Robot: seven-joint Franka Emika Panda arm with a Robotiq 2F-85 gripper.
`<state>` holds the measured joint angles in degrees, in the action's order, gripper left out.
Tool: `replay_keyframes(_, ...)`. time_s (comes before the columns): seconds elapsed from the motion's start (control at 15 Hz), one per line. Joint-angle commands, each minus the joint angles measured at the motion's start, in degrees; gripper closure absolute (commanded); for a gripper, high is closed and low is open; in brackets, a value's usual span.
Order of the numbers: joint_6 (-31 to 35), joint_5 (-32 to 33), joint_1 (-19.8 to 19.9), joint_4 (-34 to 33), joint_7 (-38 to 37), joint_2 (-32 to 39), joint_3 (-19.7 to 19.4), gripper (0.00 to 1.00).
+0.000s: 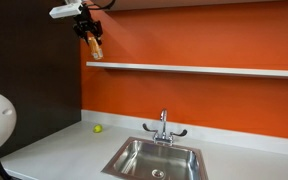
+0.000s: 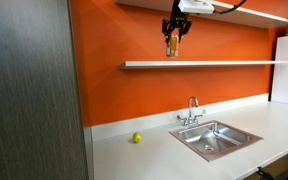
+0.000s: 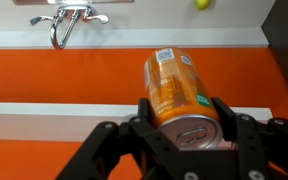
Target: Put the orange can on the bottom shelf.
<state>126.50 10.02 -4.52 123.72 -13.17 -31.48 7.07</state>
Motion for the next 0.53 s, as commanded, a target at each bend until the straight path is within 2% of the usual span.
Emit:
replay_keyframes(0.0, -2.1, -0.5, 1.8, -5.7, 0.4, 2.9, 0.9, 0.62)
replay_keyframes(0.47, -0.4, 0.2, 2.5, -12.0, 0.8, 9.1, 0.5, 0.62)
